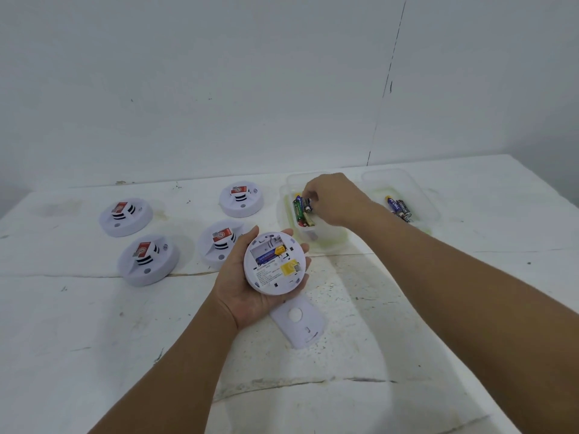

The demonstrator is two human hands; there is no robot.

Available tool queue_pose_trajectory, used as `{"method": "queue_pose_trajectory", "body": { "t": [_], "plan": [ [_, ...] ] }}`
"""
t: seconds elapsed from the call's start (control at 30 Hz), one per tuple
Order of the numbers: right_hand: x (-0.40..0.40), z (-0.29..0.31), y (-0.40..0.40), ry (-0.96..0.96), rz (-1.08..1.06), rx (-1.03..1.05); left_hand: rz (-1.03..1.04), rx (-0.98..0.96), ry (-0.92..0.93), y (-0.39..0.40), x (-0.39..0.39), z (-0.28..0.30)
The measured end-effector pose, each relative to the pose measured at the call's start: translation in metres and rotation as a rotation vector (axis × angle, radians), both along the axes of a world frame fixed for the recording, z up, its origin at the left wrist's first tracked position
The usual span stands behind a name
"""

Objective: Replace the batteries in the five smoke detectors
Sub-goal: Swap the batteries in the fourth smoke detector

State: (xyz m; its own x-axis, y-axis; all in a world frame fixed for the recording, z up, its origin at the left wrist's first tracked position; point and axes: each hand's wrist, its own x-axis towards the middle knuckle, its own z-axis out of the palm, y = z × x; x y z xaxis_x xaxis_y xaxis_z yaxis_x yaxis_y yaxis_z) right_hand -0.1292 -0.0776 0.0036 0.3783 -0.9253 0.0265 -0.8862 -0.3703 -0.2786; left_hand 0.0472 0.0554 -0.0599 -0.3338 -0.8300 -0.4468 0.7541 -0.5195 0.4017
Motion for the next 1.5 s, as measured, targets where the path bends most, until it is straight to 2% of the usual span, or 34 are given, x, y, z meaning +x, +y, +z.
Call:
{"method": "queue_pose_trajectory", "body": {
  "t": [0.1,0.23,0.37,0.57,0.7,0.93,1.1,1.27,1.5],
  "plan": [
    [0.009,-0.006,-0.021,0.109,0.028,-0.011,-0.011,0.006,-0.001,0.0,-0.001,0.001],
    [0.022,-0.012,-0.037,0.367,0.016,-0.079,-0.04,0.007,-0.012,0.001,-0.002,0.004],
    [0.026,-0.023,-0.041,0.453,0.003,-0.063,-0.063,0.034,-0.009,-0.001,0.0,0.003],
    [0.024,-0.025,-0.048,0.495,0.084,-0.124,-0.079,0.034,-0.032,-0.002,0.002,0.002],
    [0.018,-0.024,-0.047,0.419,0.149,-0.008,-0.077,0.032,-0.052,-0.002,0.002,0.002],
    [0.013,-0.022,-0.045,0.272,0.127,0.139,-0.072,0.04,-0.067,-0.003,0.001,0.003],
    [0.016,-0.015,-0.041,0.385,0.154,0.136,-0.068,0.04,-0.069,-0.003,0.001,0.003],
    [0.016,-0.012,-0.043,0.359,0.139,0.154,-0.071,0.041,-0.068,-0.003,0.001,0.002],
    [0.016,0.0,-0.037,0.434,0.176,0.247,-0.076,0.047,-0.07,-0.005,0.003,0.0]
  ]
}}
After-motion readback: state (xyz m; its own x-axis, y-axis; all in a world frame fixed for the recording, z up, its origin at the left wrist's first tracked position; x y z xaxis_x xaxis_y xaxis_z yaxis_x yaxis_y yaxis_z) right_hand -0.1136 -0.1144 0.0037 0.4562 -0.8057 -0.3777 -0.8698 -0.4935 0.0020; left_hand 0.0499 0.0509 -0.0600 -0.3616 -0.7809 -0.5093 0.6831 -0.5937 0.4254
